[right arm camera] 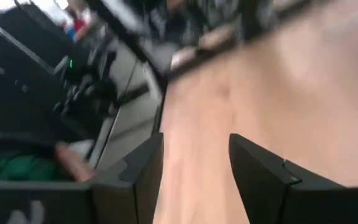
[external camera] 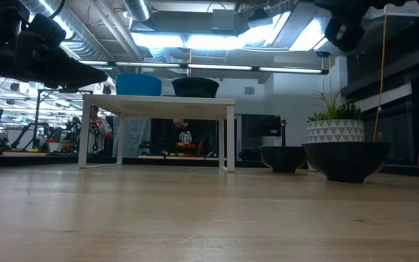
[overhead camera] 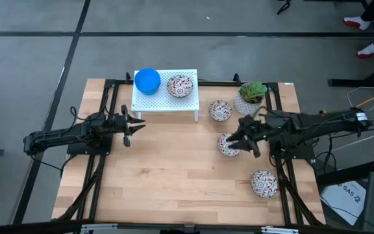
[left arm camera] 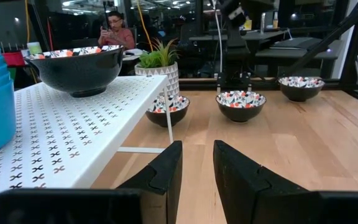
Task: Pick & Place Mini bowls
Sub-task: Stack the patterned black bowl on the patterned black bowl on the shelf
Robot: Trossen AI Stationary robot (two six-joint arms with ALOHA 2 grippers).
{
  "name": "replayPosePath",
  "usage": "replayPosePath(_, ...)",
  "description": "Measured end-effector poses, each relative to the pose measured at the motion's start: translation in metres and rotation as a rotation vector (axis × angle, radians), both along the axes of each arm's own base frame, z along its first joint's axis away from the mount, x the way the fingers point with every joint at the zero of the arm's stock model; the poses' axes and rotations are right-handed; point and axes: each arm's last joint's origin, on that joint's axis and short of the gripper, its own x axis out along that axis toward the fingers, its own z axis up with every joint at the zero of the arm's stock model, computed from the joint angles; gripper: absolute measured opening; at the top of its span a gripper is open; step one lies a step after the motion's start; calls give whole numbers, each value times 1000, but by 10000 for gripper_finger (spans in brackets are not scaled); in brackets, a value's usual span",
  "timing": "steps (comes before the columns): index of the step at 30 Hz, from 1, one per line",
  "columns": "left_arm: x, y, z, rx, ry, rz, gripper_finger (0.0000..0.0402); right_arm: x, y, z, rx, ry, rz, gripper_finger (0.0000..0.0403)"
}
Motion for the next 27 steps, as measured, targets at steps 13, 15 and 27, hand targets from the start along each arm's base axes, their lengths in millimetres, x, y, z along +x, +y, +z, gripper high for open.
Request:
replayPosePath(13, 0, 0, 0, 0, 0, -1, 86, 45, 25, 17, 315, 566, 164, 182)
replayPosePath(15, 0, 0, 0, 1, 0, -1, 86, 49, 29, 11, 369, 682, 142, 182)
replayPosePath(27, 0, 0, 0, 1, 0, -1, 86, 42, 64, -47, 634, 1480, -161, 182)
